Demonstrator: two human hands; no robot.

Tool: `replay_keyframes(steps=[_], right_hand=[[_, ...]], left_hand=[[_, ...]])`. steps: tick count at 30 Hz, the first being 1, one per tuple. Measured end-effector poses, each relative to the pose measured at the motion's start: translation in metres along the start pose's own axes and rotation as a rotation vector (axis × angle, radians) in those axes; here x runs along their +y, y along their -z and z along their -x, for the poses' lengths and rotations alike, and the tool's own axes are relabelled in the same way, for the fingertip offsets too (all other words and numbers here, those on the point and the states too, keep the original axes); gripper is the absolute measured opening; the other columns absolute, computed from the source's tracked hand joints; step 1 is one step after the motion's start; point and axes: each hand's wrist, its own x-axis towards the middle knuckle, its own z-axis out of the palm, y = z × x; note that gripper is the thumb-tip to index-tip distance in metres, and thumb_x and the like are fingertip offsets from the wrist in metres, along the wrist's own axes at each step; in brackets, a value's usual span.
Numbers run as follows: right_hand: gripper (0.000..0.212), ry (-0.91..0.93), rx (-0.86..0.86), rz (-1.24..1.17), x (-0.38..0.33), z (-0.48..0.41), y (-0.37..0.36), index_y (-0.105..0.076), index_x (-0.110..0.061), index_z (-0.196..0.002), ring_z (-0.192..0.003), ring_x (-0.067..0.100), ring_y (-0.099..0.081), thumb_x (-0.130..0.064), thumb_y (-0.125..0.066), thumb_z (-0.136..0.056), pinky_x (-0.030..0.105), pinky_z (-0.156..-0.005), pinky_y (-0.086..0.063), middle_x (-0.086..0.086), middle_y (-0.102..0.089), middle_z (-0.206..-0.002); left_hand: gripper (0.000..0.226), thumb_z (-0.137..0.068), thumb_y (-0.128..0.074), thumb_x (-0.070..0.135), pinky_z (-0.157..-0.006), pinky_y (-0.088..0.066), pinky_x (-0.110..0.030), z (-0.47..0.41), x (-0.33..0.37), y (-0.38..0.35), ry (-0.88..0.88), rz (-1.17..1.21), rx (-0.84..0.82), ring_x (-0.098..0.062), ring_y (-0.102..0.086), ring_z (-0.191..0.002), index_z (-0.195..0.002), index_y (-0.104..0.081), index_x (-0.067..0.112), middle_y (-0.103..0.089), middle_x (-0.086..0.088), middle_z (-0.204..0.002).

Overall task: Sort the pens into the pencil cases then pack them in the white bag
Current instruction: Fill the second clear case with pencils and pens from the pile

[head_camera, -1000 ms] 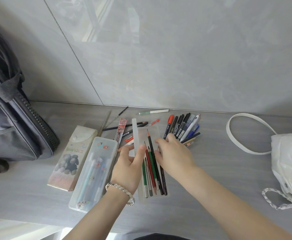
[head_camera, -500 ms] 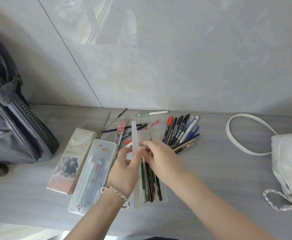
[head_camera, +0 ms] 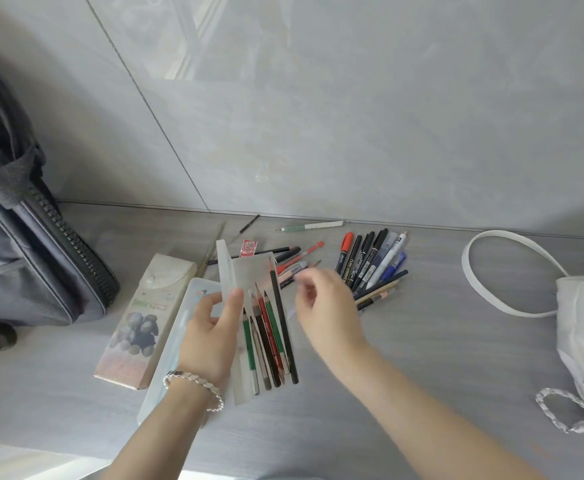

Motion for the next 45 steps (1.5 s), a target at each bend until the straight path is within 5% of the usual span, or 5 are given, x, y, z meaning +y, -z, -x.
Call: replay_keyframes(steps=[6, 17, 26, 35, 45], right_hand=[[0.033, -0.206, -0.285, 0.329, 0.045, -0.052, -0.023, -0.043, -0.017, -0.127, -0.079, 0.031, -0.060, -0.012, -0.038, -0.095, 0.034, -0.062, -0.041, 0.016, -0.066, -0.093], [0.036, 0.388, -0.538, 0.976, 0.031, -0.082, -0.008, -0.045, -0.009, -0.127, -0.107, 0.031, -0.055, -0.002, -0.041, -0.092, 0.035, -0.069, -0.040, 0.014, -0.050, -0.124], [0.043, 0.336, -0.269, 0.596, 0.038, -0.071, 0.062, -0.048, -0.013, -0.124, -0.095, 0.033, -0.058, 0.005, -0.043, -0.085, 0.039, -0.077, -0.048, 0.013, -0.057, -0.110], [0.024, 0.875, -0.384, 0.486, -0.005, -0.023, 0.043, -0.067, -0.008, -0.088, -0.073, 0.027, -0.056, -0.005, -0.045, -0.079, 0.032, -0.062, -0.050, 0.008, -0.061, -0.080], [0.021, 0.669, -0.257, 0.374, 0.005, 0.032, 0.003, -0.070, -0.010, -0.086, -0.092, 0.024, -0.063, -0.011, -0.052, -0.076, 0.032, -0.077, -0.054, 0.006, -0.067, -0.096]], left_hand=[[0.043, -0.094, -0.040, 0.040, -0.050, -0.026, -0.014, -0.004, 0.004, 0.007, 0.010, -0.020, 0.012, 0.000, -0.038, -0.056, -0.126, -0.048, 0.012, -0.043, 0.009, -0.064], [0.046, -0.093, -0.040, 0.042, -0.053, -0.027, -0.016, -0.020, 0.000, 0.017, 0.014, -0.035, 0.038, 0.000, -0.039, -0.060, -0.126, -0.048, 0.011, -0.042, 0.010, -0.067], [0.048, -0.093, -0.041, 0.044, -0.061, -0.034, -0.022, -0.018, 0.000, 0.012, -0.008, -0.084, -0.032, -0.008, -0.044, -0.064, -0.127, -0.047, 0.011, -0.045, 0.009, -0.069], [0.045, -0.092, -0.044, 0.043, -0.052, -0.039, -0.012, -0.001, 0.004, -0.009, -0.050, -0.061, -0.127, -0.002, -0.047, -0.072, -0.125, -0.050, 0.013, -0.055, 0.003, -0.092], [0.044, -0.091, -0.046, 0.042, -0.058, -0.044, -0.016, 0.002, 0.004, -0.011, -0.034, 0.026, -0.083, -0.011, -0.053, -0.072, -0.118, -0.054, 0.007, -0.061, -0.003, -0.084]])
